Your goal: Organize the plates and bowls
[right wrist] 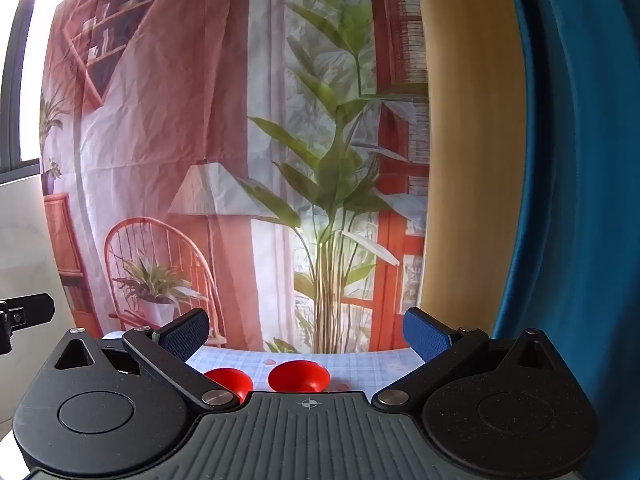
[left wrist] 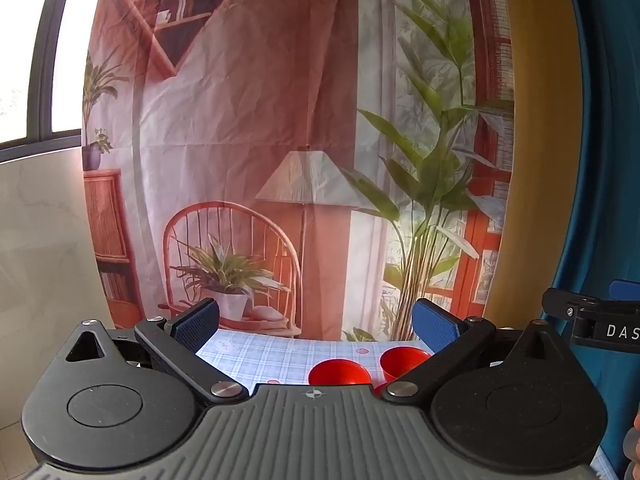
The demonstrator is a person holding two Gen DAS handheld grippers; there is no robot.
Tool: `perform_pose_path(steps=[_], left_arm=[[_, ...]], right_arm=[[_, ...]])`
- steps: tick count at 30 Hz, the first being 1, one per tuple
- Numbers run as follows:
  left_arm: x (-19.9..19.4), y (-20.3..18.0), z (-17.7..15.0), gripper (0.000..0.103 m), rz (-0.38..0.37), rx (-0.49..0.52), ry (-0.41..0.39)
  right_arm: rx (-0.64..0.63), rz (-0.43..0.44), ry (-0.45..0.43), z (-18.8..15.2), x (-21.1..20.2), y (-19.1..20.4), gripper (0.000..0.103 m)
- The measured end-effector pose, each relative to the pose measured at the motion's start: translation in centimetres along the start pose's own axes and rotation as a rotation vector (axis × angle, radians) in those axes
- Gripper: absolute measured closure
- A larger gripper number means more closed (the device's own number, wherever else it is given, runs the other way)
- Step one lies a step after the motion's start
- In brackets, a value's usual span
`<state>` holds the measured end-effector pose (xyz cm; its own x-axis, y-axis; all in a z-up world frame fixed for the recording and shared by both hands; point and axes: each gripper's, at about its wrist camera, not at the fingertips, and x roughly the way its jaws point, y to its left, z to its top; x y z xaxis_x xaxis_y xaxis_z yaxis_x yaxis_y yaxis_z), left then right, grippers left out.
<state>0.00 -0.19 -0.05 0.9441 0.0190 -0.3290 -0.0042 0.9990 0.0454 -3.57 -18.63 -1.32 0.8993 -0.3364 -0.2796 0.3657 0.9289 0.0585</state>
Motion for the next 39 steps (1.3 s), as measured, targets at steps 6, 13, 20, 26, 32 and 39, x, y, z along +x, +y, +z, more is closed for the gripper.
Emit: perform_pose_path(steps=[6,13,20,26,32,39], left_arm=[[0.0,-1.6,0.0,0.000,0.015,0.032,-0.017],[-0.6,0.2,0.1,0.000,-0.018,0.005,-0.024],[-0.4,0.0,0.2,0.000,-0.018,0.003,-0.025],[-0.5,0.1,0.0,0.000,-0.025,0.003,-0.034],[-0.6,0.1,0.0,0.000,-0.027,0.003,-0.038],[-0.6,0.1,0.0,0.000,-0.030,0.002,-0.041]], right_arm=[[-0.002,0.004,0.000,0.0,-0.2,0.2,0.000],[0.004,0.000,0.004,0.0,-0.1,0.0,0.000],[0.004,-0.001,0.003,0.1,-0.1,0.1,0.000],[0.005,-0.003,0.003,0.1,-0.1,0.2,0.000],[0.006,-0.003,0.003,0.1,-0.2,0.0,0.000],[0.006,-0.003,0.002,0.1,-0.1,0.0,0.000]])
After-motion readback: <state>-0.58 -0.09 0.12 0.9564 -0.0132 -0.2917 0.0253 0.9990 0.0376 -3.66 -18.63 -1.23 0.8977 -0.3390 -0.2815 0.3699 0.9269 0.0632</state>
